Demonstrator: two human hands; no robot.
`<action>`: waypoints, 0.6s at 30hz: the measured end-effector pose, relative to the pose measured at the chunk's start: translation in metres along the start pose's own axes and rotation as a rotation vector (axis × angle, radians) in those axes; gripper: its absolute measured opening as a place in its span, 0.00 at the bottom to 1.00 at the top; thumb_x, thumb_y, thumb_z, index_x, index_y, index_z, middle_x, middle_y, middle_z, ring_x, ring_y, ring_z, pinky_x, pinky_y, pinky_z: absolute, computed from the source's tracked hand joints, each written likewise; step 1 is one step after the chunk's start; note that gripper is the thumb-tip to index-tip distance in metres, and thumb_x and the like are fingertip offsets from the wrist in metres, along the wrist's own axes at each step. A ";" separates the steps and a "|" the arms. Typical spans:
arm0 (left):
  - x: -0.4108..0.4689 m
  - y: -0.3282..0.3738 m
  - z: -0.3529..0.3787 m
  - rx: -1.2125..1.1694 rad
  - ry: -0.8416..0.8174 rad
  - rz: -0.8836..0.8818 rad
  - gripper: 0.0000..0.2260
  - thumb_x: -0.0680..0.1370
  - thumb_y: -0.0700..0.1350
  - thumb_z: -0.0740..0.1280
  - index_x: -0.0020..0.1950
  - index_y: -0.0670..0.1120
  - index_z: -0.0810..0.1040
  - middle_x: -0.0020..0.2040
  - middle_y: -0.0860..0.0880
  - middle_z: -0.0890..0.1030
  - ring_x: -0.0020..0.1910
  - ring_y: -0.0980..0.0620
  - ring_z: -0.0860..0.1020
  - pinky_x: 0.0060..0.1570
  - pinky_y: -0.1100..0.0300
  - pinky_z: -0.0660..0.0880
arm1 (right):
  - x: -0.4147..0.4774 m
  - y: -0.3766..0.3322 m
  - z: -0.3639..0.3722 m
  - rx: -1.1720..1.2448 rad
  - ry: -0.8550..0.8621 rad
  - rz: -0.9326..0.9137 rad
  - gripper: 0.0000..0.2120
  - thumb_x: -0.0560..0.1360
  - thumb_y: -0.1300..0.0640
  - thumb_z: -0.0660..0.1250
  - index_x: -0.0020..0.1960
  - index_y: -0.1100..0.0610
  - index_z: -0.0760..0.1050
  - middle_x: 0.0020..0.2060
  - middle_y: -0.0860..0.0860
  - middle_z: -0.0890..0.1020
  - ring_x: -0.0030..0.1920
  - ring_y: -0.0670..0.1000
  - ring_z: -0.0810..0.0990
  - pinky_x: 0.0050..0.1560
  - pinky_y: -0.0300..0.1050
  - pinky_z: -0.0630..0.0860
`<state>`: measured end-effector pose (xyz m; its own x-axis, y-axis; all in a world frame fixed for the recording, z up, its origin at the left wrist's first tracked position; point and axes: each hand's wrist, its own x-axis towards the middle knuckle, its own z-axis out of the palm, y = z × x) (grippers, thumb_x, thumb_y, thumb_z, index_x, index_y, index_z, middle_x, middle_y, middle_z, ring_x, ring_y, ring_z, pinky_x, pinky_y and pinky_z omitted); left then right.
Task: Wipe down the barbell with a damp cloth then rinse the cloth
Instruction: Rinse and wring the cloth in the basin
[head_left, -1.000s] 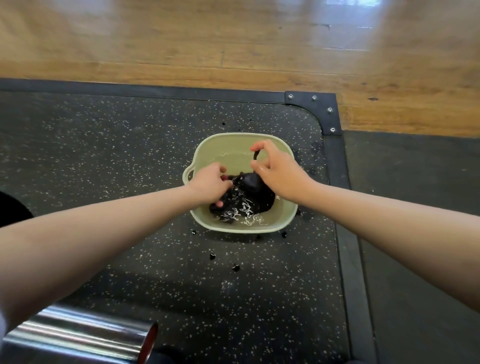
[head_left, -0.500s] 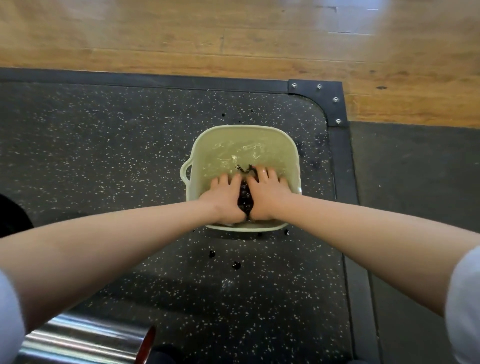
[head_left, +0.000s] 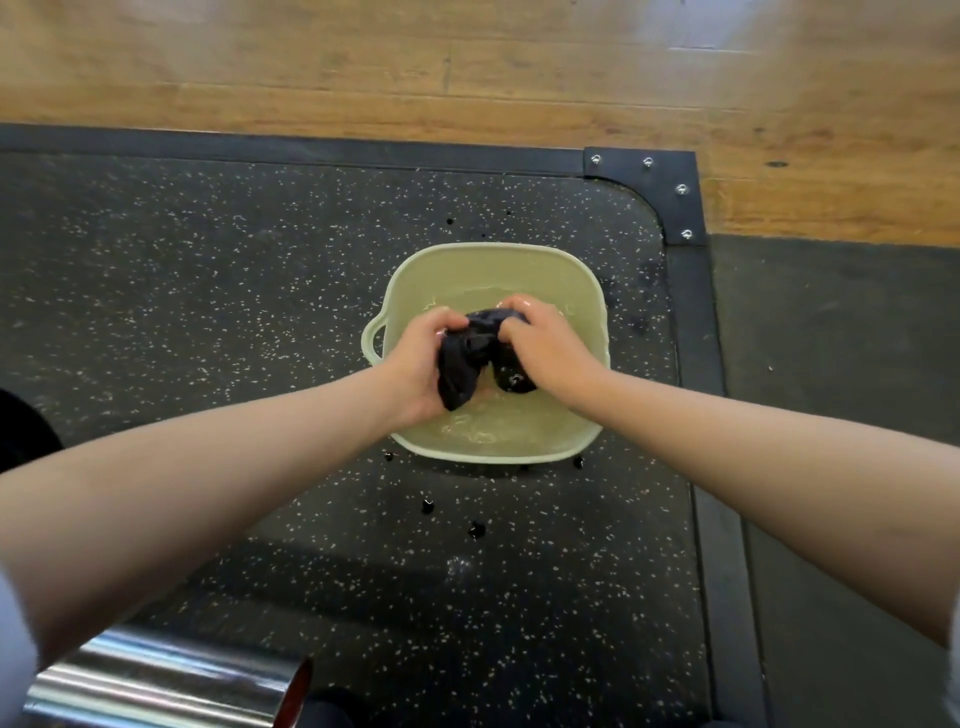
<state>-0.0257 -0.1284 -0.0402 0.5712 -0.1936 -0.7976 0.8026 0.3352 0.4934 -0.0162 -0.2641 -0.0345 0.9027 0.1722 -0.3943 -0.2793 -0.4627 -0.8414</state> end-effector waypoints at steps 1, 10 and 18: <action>0.001 0.002 0.000 -0.044 0.007 0.008 0.18 0.78 0.52 0.56 0.57 0.40 0.75 0.49 0.41 0.78 0.43 0.43 0.76 0.47 0.52 0.74 | -0.001 -0.004 -0.002 0.091 0.030 -0.004 0.09 0.76 0.66 0.56 0.45 0.57 0.73 0.38 0.50 0.76 0.41 0.50 0.73 0.43 0.46 0.69; -0.005 -0.005 0.025 -0.240 0.051 -0.040 0.21 0.79 0.60 0.56 0.47 0.45 0.79 0.39 0.44 0.83 0.44 0.45 0.81 0.44 0.52 0.77 | -0.018 -0.012 0.023 0.116 0.135 -0.135 0.10 0.78 0.48 0.65 0.48 0.56 0.73 0.46 0.51 0.79 0.47 0.50 0.77 0.50 0.45 0.74; -0.004 -0.003 0.033 -0.593 -0.135 -0.116 0.12 0.82 0.41 0.57 0.39 0.50 0.67 0.33 0.59 0.78 0.48 0.67 0.75 0.66 0.72 0.62 | -0.020 -0.015 0.037 -0.080 0.222 -0.121 0.14 0.81 0.47 0.57 0.57 0.56 0.73 0.51 0.51 0.80 0.52 0.52 0.77 0.57 0.54 0.73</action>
<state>-0.0249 -0.1593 -0.0272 0.5339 -0.3618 -0.7642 0.6506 0.7531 0.0979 -0.0420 -0.2287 -0.0275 0.9801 0.0401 -0.1944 -0.1459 -0.5186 -0.8425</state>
